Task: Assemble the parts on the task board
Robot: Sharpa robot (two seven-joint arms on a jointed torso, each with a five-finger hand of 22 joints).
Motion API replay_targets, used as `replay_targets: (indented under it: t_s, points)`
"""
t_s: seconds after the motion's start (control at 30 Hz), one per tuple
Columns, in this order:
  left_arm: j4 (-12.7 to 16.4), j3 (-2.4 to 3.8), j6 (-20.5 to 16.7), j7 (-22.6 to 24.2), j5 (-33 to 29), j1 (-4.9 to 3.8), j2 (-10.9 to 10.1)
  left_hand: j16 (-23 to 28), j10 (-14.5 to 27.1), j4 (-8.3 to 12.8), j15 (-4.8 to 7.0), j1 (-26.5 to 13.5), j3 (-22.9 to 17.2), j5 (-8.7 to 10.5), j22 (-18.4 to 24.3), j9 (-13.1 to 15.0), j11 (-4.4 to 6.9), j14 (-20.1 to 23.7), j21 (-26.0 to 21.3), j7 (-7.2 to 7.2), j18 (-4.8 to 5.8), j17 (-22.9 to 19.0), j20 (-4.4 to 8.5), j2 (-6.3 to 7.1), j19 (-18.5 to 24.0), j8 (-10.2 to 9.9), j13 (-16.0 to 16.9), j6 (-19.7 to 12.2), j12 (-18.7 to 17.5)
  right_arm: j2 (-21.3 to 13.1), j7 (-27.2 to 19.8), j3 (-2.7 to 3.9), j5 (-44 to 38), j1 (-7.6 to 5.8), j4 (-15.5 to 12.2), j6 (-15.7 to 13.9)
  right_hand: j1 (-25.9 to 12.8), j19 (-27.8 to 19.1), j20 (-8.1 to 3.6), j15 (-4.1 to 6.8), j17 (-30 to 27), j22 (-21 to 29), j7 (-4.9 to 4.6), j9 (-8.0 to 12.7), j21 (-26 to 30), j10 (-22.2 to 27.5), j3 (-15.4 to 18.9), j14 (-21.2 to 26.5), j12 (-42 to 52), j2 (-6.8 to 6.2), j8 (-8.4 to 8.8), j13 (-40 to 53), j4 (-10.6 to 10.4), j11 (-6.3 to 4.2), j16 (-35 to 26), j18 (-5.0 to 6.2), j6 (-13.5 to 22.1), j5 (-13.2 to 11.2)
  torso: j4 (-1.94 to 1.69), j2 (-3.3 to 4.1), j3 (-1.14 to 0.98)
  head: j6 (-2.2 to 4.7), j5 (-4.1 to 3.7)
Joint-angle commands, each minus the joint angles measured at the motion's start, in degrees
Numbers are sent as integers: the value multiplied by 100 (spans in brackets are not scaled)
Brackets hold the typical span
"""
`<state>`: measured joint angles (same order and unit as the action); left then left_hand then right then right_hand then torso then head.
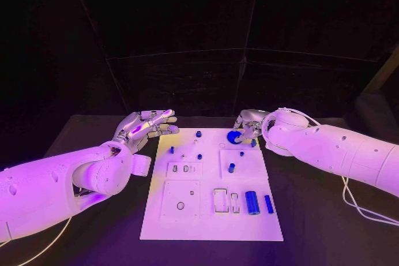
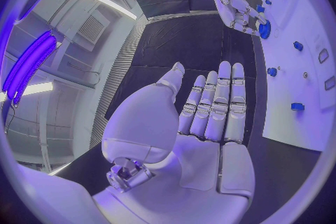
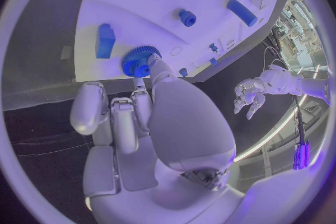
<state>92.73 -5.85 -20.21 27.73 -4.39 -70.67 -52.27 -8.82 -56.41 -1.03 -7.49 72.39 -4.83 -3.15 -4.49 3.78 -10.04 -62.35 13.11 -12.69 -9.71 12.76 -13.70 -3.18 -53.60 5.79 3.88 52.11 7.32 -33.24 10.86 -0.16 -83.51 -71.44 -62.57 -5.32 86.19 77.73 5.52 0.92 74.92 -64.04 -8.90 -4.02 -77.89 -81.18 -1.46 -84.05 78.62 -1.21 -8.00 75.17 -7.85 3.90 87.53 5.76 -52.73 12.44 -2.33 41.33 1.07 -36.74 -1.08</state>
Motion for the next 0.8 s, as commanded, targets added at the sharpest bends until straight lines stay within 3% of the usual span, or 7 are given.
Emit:
replay_targets:
  t_s: [0.03, 0.23, 0.47, 0.57, 0.8]
  points:
    - [0, 5, 74, 16, 27, -9, 9, 22, -14, 19, -4, 7, 29, -10, 8, -3, -9, 30, -35, -15, -80, 9, -21, -38, 3, -36, -1, 19, -19, 11, -37, -11, -103, 11, 16, 67, 127, 37, -3, -37, 1007, -24, -3, -3, -49, -80, -114, -488, 80, 49, -28, 378, 53, -9, 28, -72, -98, -91, 4, 1, -1, -4, -9]
    - [-1, 5, 76, 13, 27, -9, 13, 24, -15, 22, -3, 12, 26, -11, 9, -3, -8, 30, -37, -13, -80, 11, -21, -42, 3, -36, -1, 20, -20, 38, -36, -11, -244, 29, 8, -95, 175, 51, -16, -20, 1026, -71, 19, -5, -77, -139, -324, -491, 153, 104, -52, 463, 155, -27, 36, -80, -285, -211, 3, 1, 1, -7, -11]
    - [0, 5, 74, 12, 27, -9, 12, 24, -15, 22, -3, 12, 26, -11, 9, -3, -8, 30, -37, -13, -80, 11, -21, -42, 3, -36, -1, 20, -20, 36, 5, -11, -495, 52, -100, -588, 145, 109, -42, 13, 1052, -193, 75, -8, -140, -230, -511, -496, 263, 141, -79, 582, 209, -74, 48, -101, -478, -212, -2, -4, 5, -8, 0]
    - [-1, 5, 74, 11, 27, -9, 11, 24, -15, 22, -3, 12, 26, -11, 9, -3, -8, 30, -37, -13, -80, 11, -21, -42, 3, -36, -1, 20, -20, -15, 9, -11, -535, 56, -282, -807, 86, 134, -57, 28, 1054, -239, 93, 1, -167, -253, -591, -497, 288, 108, -63, 613, 223, -91, 49, -110, -530, -140, -3, -2, 3, -10, 13]
    - [-1, 5, 75, 10, 27, -9, 5, 27, -17, 27, -3, 20, 21, -11, 11, -2, -7, 30, -40, -11, -81, 15, -21, -51, 2, -38, -1, 22, -20, -155, 149, -5, -718, 57, -1026, -1300, -33, 160, -69, 38, 1058, -289, 104, 11, -195, -261, -682, -498, 290, 52, -29, 625, 214, -101, 50, -120, -572, -111, 5, -6, 9, 1, 32]
